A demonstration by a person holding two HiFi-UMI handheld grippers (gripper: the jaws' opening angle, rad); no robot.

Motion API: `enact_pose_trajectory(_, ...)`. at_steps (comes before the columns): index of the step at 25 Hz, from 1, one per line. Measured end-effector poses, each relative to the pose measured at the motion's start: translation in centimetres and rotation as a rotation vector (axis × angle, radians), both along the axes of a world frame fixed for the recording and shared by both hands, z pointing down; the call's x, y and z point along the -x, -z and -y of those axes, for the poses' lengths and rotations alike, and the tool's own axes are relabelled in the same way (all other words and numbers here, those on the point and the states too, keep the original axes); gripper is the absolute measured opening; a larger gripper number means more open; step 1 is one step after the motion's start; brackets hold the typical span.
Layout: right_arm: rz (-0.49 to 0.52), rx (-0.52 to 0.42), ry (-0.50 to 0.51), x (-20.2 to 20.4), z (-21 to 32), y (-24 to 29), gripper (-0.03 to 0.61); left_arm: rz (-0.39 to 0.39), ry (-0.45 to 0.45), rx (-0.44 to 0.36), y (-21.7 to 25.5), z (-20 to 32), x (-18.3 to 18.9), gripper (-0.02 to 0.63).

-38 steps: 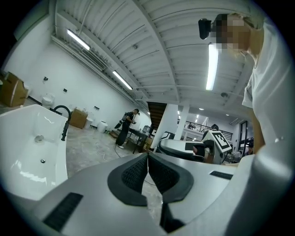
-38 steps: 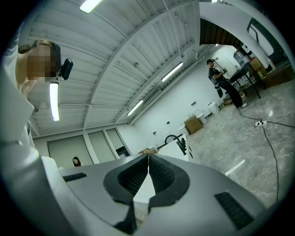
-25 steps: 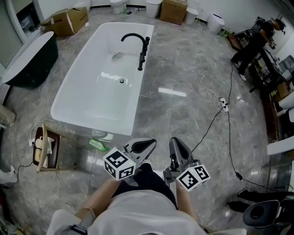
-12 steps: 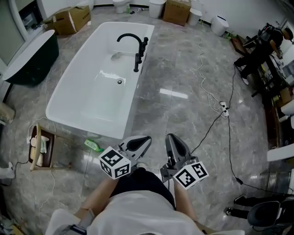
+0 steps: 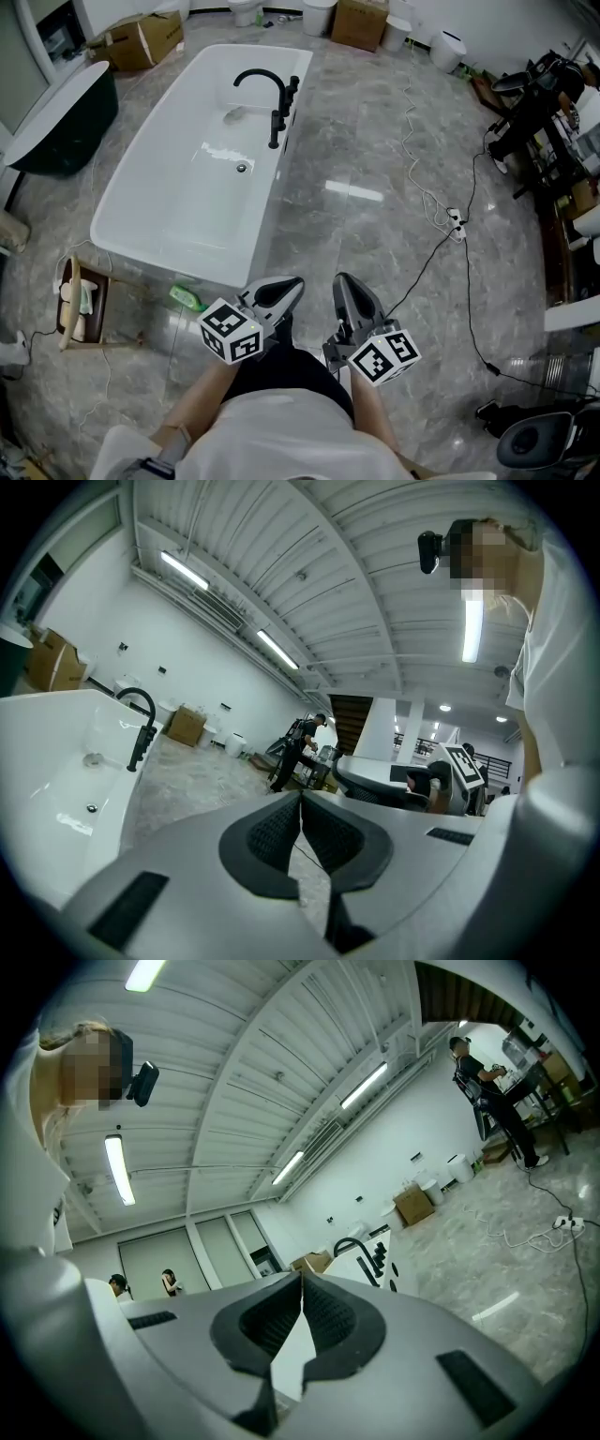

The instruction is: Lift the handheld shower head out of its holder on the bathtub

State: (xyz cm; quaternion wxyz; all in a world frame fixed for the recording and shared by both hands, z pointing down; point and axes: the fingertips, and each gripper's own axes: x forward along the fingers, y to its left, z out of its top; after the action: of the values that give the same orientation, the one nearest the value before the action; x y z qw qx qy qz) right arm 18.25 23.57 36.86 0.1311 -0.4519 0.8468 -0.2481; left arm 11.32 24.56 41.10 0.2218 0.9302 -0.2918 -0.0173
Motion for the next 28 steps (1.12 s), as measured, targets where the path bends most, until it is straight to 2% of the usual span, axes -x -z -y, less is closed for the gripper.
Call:
enact_pose_trajectory(16, -0.043, 0.002, -0.014, -1.0, 5.9, -0.7, 0.017, -0.015, -0.016, -0.005, 0.0, 6.4, -1.4, 0.012)
enact_pose_trajectory(28, -0.078, 0.011, 0.005, -0.8, 17.1, -0.5, 0.017, -0.028, -0.005, 0.015, -0.2, 18.2, -1.5, 0.012)
